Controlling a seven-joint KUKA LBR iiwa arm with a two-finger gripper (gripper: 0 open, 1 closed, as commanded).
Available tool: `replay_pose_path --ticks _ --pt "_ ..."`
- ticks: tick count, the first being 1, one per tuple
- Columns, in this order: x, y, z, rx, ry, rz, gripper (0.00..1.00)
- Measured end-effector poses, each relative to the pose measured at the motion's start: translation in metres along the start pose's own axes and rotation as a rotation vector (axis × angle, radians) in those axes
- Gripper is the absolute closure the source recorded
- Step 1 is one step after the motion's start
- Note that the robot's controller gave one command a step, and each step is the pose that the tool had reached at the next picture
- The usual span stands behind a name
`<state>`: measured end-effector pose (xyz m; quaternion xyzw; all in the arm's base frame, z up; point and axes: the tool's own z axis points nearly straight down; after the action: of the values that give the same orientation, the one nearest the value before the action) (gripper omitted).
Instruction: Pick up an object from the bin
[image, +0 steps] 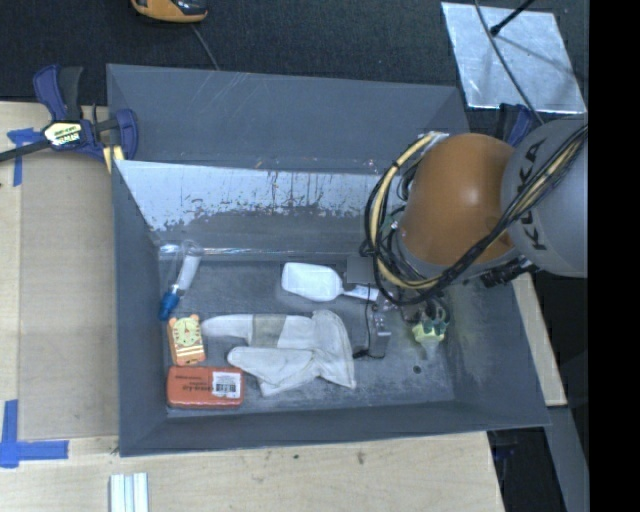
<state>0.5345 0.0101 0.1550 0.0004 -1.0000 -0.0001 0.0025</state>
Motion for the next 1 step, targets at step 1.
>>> replay_pose_path --ticks 1 --pt "-0.0015 -0.0001 -0.0047 0.0 -0.008 0.0 0.0"
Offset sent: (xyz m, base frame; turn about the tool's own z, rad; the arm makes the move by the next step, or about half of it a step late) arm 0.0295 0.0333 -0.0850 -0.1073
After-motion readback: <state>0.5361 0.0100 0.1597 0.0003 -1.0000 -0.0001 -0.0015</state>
